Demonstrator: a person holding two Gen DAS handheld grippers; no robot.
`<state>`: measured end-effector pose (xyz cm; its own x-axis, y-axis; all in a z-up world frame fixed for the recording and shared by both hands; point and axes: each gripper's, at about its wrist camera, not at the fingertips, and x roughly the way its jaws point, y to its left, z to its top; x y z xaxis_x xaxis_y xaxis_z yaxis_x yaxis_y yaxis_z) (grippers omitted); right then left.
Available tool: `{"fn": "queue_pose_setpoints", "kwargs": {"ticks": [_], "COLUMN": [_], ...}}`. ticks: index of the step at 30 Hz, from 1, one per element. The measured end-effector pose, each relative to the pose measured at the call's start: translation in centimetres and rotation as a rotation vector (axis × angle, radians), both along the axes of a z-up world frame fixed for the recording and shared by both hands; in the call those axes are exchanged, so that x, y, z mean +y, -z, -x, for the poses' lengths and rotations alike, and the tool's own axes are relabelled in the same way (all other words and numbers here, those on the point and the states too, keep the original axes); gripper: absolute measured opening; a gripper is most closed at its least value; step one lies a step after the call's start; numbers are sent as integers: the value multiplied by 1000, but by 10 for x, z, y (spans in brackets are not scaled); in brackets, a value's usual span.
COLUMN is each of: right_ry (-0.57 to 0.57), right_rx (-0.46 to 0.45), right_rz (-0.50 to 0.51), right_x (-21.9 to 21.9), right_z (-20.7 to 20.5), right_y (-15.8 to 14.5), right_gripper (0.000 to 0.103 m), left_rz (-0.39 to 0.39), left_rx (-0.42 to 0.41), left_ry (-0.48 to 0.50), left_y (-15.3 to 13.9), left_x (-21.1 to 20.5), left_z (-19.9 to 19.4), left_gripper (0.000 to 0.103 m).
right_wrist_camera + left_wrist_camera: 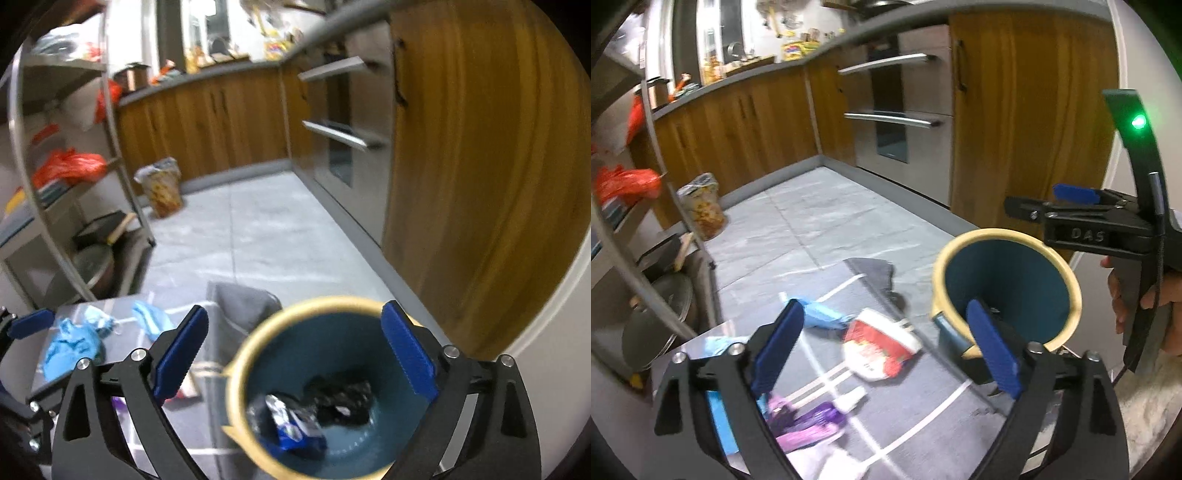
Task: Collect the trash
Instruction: 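Move both grippers back over the stool toward the blue paper and floral cup, then grasp the blue paper with the left gripper while the right gripper grasps the floral cup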
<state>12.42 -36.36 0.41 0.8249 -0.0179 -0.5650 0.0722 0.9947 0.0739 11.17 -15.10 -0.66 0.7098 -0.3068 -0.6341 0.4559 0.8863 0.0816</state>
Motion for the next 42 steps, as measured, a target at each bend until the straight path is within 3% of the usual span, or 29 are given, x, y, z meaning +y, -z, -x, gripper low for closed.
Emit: {"fn": "queue_pose_setpoints", "kwargs": {"ticks": [4,9,23,34,42], "right_ry": [-79,-143,-226,-242,-249], "right_rx": [-52,-27,118,221,299], "right_rz": [-10,-15,52,89,72], "right_x": [27,57,126,140,133], "right_z": [4,2,-32,-54,-68], "right_y": [-12,-11,42,80,109], "right_gripper": [96,96,96,96,96], "left_rz": [8,25,8,-40,40], "left_rx": [-35,-38,34,155,239], "left_ry": [-73,-170,-434,-501,-598], "left_y": [-5,-4,37,80,101], "left_x": [36,84,198,232,255], "left_z": [7,8,-4,-25,-31], "left_gripper": [97,97,97,97,97]}}
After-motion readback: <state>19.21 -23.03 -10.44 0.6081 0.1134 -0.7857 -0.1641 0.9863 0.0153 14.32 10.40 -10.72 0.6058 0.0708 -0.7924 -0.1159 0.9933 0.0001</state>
